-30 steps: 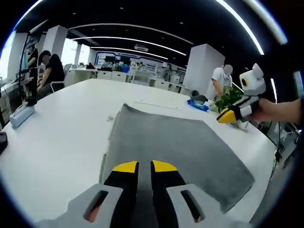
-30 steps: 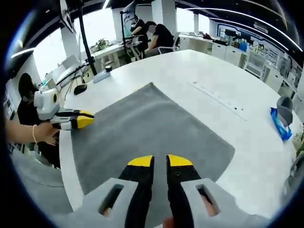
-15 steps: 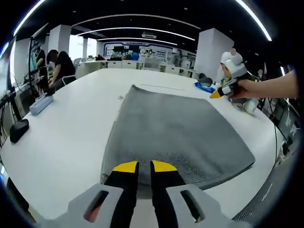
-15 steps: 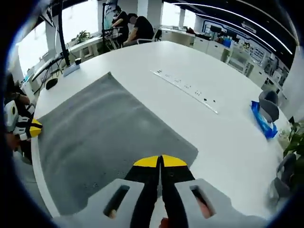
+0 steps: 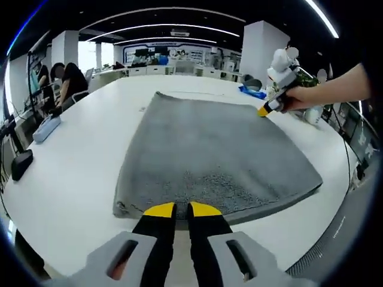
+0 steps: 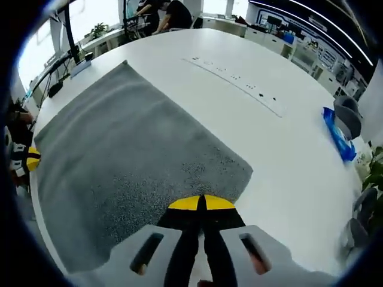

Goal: Fold the towel on the table until its edges align and the towel forms a compact rectangular stack.

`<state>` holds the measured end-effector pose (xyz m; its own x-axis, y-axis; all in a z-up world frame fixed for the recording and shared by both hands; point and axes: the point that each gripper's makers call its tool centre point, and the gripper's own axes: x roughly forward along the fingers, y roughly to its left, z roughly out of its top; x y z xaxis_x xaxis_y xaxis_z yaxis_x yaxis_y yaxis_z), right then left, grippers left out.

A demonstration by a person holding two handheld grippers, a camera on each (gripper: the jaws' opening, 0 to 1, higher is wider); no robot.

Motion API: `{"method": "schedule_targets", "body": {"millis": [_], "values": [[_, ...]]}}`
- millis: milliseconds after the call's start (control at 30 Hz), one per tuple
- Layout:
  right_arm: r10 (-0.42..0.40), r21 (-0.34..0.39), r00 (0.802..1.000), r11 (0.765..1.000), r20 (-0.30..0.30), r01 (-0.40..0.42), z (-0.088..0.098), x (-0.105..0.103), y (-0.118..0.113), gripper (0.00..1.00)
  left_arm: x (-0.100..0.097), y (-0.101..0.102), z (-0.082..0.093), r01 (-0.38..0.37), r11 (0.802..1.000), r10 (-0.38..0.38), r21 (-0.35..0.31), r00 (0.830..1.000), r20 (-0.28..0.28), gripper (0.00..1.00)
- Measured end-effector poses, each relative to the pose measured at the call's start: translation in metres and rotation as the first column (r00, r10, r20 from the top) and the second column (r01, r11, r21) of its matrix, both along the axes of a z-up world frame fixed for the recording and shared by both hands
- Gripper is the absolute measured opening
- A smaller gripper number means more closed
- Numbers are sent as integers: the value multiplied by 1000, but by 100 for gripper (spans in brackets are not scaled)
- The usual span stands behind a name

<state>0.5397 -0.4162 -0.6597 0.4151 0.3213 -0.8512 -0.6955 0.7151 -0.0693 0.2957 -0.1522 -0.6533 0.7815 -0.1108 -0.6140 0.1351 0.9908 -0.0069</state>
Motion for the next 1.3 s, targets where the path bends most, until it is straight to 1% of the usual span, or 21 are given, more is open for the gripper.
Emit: {"method": "schedule_targets", "body": {"millis": [33,67,133,167,267,367,467,533,567,700,800,900,967,1133,1267,1300], "values": [[10,0,1000,1000,0,-10,0,0,0,0,0,2,0,14,999,-14,34,1000,-5,5],[13,3,1000,1000,-2,-13,0,0,-1,0,1,2,-1,37,998,-36,60,999,-23,3],[5,7,1000,1000,-10,-5,0,-1,-1,0,3,1,-1,29,999,-26,42,997,-69,2],[-9,6,1000,1000,-18,9,1,-1,0,0,3,1,-1,28,999,-24,39,996,-82,2],[-26,4,999,1000,-22,27,1,-2,-1,0,4,2,-2,48,998,-43,43,993,-107,2],[-36,4,999,999,-31,36,1,-5,-3,0,3,3,-1,39,999,-37,12,992,-124,2],[-50,16,998,999,-49,51,1,-7,-9,0,3,1,-2,58,998,-54,24,987,-150,2],[-58,34,997,998,-56,60,1,-9,-13,0,3,-1,-3,96,994,-85,55,981,-177,1],[-70,35,995,997,-70,73,0,-10,-18,0,4,-3,-3,102,993,-90,57,979,-182,1],[-79,5,993,997,-90,80,-1,-17,-34,0,7,-10,-3,144,988,-130,54,968,-213,1],[-116,6,988,993,-99,117,-2,-23,-49,0,9,-18,-4,202,976,-178,76,952,-248,1],[-145,-3,985,989,-91,145,-2,-32,-61,0,11,-22,-5,224,972,-198,75,945,-258,1],[-150,-18,985,989,-84,149,-2,-38,-68,0,12,-25,-5,245,966,-217,77,940,-262,1],[-175,-47,980,984,-92,172,-3,-51,-84,0,14,-31,-5,285,955,-255,81,929,-268,2],[-196,-55,977,980,-86,191,-3,-59,-93,0,17,-35,-5,311,947,-278,81,919,-280,2],[-199,-61,976,979,-86,194,-3,-61,-95,0,18,-36,-5,320,944,-285,80,914,-289,2]]}}
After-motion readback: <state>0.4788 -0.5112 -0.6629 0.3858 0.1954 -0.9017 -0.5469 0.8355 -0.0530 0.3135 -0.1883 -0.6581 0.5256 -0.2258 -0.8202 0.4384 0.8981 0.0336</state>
